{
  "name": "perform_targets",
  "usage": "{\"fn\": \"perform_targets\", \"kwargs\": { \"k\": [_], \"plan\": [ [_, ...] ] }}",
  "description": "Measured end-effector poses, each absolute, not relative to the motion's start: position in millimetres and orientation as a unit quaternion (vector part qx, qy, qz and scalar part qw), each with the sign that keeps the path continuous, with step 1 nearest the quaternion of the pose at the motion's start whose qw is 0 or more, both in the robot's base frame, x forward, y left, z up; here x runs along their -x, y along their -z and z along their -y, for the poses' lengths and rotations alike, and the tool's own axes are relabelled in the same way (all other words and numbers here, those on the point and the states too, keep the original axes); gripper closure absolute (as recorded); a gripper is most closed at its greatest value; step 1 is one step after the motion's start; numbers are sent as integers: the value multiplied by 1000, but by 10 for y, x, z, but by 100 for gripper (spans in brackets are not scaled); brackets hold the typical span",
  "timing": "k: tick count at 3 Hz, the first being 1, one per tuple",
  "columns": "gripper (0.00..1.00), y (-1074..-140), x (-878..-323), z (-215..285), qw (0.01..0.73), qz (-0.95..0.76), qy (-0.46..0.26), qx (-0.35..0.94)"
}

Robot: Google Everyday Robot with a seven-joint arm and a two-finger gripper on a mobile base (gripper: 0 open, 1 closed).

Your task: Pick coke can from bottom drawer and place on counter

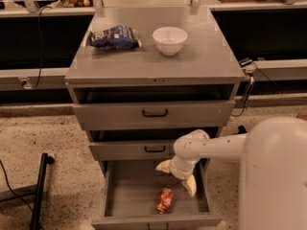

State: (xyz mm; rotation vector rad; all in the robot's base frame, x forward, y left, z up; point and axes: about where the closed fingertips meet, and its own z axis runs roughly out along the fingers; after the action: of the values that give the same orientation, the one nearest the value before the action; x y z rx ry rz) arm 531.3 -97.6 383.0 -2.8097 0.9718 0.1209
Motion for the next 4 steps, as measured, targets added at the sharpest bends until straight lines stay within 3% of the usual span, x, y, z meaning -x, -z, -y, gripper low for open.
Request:
{"fn": "perform_targets", "kwargs": {
  "k": [1, 4],
  "plan": [
    [0, -3239, -5304, 954, 115, -294, -54, 947],
    [0, -2453, -5460, 884, 112, -270, -63, 954]
  ]
}}
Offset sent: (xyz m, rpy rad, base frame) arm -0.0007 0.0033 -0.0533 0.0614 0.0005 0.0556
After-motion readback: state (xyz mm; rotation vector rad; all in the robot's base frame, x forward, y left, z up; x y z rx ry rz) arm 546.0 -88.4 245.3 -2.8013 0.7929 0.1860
